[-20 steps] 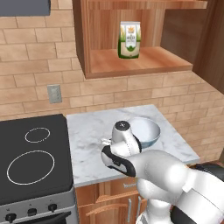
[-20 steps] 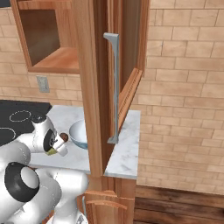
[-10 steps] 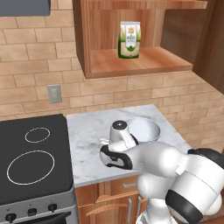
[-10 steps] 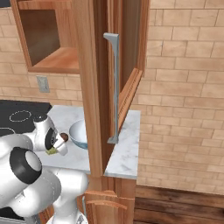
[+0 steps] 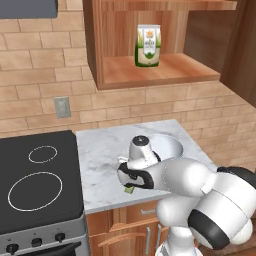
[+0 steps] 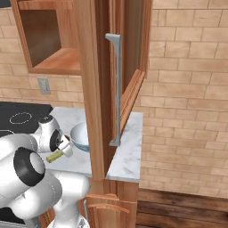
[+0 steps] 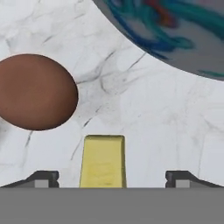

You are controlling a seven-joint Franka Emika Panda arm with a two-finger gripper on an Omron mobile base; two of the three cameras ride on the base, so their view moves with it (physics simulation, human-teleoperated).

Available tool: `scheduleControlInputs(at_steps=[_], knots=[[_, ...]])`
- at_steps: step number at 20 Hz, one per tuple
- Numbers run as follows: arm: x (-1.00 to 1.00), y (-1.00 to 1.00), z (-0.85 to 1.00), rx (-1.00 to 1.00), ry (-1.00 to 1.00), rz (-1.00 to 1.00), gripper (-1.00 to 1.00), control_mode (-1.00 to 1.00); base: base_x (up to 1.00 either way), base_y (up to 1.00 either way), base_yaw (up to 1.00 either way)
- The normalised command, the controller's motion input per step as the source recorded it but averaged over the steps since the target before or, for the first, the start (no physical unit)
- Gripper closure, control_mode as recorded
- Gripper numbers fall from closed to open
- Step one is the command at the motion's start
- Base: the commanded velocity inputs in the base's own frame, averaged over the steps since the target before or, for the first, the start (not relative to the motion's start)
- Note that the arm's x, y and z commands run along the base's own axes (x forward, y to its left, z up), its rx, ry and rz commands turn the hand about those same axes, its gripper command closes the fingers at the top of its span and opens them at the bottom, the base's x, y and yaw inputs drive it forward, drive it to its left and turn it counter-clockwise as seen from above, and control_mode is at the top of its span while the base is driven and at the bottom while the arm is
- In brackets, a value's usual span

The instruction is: Pick the egg and butter from the fridge and place them by the bowl for mixing.

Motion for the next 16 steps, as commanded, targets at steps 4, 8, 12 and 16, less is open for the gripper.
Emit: scheduleControlInputs(at_steps=[4,8,12,16], knots=[[-0.87,0.45,0.54,0.01,-0.07,0.00,-1.00,-1.00,0.00,0.00,0.00],[-1.00,0.61,1.00,0.01,-0.11,0.00,-1.00,-1.00,0.00,0.00,0.00],[-1.00,0.13,1.00,0.08,-0.16,0.00,-1.00,-1.00,0.00,0.00,0.00],[-1.00,-0.29,0.24,0.20,-0.09,0.02,-1.00,-1.00,0.00,0.00,0.00]])
